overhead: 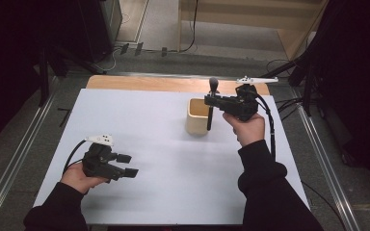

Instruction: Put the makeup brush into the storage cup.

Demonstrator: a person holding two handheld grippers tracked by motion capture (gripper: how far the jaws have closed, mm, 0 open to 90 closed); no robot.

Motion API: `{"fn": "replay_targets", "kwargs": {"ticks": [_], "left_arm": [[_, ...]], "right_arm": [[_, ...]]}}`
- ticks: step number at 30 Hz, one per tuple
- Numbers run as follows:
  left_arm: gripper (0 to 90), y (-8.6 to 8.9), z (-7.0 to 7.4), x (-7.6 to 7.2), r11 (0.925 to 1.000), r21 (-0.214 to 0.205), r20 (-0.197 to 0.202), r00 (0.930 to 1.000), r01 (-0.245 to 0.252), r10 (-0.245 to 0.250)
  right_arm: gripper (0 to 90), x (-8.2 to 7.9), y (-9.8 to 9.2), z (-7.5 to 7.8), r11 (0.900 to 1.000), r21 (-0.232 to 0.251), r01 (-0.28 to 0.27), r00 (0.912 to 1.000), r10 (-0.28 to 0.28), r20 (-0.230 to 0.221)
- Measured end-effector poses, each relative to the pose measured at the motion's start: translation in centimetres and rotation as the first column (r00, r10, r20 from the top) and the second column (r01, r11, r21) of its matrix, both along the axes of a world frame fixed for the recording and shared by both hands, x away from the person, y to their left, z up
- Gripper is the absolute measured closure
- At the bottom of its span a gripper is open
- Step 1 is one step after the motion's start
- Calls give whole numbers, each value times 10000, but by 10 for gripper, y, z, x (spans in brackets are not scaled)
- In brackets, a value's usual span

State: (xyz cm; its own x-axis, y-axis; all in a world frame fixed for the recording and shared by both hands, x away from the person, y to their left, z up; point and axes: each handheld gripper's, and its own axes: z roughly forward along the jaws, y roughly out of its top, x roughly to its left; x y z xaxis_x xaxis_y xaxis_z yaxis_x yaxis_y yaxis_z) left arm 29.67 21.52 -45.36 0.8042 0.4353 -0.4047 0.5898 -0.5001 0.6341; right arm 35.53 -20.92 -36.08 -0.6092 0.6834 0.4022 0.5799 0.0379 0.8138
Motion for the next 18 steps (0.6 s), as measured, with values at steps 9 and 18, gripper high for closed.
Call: {"fn": "replay_targets", "kwargs": {"ticks": [9, 18], "left_arm": [[282, 0, 0, 0, 10000, 28, -5, 10000, -26, 26], [282, 2, 0, 1, 10000, -32, 73, 9999, -83, 83]], "right_arm": [[785, 12, 0, 3, 9996, -197, 200, 9997, -202, -111], [785, 21, -2, 4, 9983, -75, 580, 9983, -581, -48]]}}
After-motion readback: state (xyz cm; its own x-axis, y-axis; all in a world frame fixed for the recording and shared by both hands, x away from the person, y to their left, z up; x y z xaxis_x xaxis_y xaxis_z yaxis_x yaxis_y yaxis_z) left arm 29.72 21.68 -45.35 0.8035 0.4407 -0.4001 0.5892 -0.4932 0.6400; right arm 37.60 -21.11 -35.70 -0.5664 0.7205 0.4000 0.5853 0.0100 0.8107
